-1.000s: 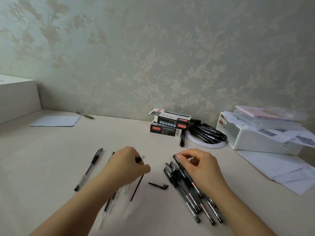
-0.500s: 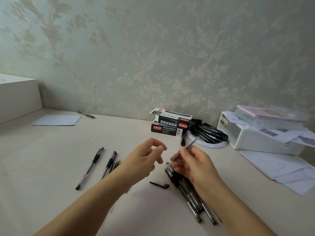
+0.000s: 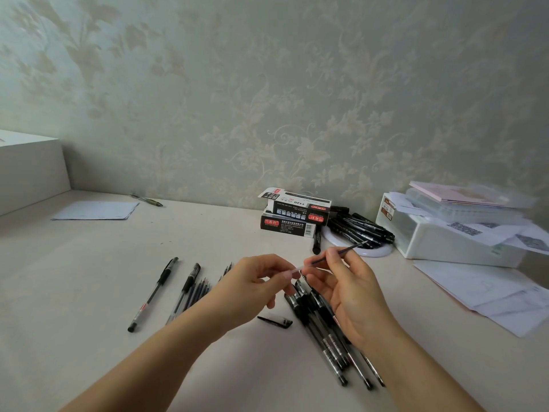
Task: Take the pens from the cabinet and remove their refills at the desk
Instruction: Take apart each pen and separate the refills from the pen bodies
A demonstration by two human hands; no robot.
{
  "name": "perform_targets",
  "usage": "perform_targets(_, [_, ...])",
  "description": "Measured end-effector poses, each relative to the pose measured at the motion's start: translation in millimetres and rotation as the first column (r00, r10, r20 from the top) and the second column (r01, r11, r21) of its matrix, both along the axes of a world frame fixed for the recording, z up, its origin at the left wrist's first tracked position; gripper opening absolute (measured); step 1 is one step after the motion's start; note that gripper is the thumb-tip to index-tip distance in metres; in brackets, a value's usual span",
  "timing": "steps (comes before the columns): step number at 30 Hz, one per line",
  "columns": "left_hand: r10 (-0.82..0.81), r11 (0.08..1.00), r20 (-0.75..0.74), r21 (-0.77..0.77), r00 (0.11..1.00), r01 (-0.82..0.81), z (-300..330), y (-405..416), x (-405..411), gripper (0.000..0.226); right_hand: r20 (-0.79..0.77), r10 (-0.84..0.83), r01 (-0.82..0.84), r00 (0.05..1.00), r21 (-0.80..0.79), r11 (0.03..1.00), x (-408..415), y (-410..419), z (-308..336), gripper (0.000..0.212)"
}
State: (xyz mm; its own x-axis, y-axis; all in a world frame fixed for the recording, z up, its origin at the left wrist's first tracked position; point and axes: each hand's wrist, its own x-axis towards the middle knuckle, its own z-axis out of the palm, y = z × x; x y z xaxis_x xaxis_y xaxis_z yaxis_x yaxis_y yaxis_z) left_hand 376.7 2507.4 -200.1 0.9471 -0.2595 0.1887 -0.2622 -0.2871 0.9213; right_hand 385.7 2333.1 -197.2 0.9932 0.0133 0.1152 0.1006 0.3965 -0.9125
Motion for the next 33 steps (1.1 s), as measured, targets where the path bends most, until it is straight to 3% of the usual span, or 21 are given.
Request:
perform_targets(6, [-0.029, 1.000, 0.005, 0.013, 1.000, 0.029, -1, 2, 2, 0.014, 0.011, 0.015, -0.014, 1.000, -0.015, 1.000, 2, -3, -3, 0.019])
perform_targets(9, [-0.038, 0.999, 0.009, 0.012, 0.999, 0.038, -4, 0, 3, 0.010, 0.048, 0.044, -0.032, 0.998, -0.224, 0.974, 1, -1, -5, 0.017])
perform_targets(12, [-0.033, 0.999, 0.006, -0.019, 0.999, 0.033, -7, -1, 4, 0.009, 0.157, 0.042, 0.058, 0.987, -0.583, 0.811, -2, 1, -8, 0.011])
perform_targets(14, [-0.022, 0.999, 0.016, -0.036, 1.000, 0.022, -6, -1, 4, 0.016, 0.222, 0.084, 0.095, 0.971, -0.685, 0.722, -3, 2, -8, 0.016])
perform_targets(17, [-0.012, 0.995, 0.043, -0.101, 0.999, 0.016, -4, 0, 5, 0.020, 0.242, 0.146, 0.077, 0.959, -0.721, 0.689, -5, -1, -5, 0.036])
perform_targets(19, [-0.004, 0.993, 0.066, -0.119, 0.998, 0.012, -3, 0, 5, 0.018, 0.263, 0.086, 0.148, 0.961, -0.753, 0.641, -3, -7, -4, 0.038])
perform_targets(23, [0.022, 0.995, 0.085, -0.103, 0.996, -0.013, -2, 1, 5, 0.012, 0.360, -0.035, 0.328, 0.932, -0.800, 0.502, 6, -19, -7, 0.005])
perform_targets(30, [0.138, 0.990, 0.058, -0.039, 0.989, -0.135, -6, 4, 8, 0.004, 0.360, 0.134, 0.324, 0.923, -0.917, 0.233, 12, -20, -21, 0.021])
perform_targets(33, [0.154, 0.988, 0.054, -0.027, 0.987, -0.153, -6, 5, 9, 0.004, 0.352, 0.187, 0.319, 0.917, -0.930, 0.182, 12, -17, -24, 0.026])
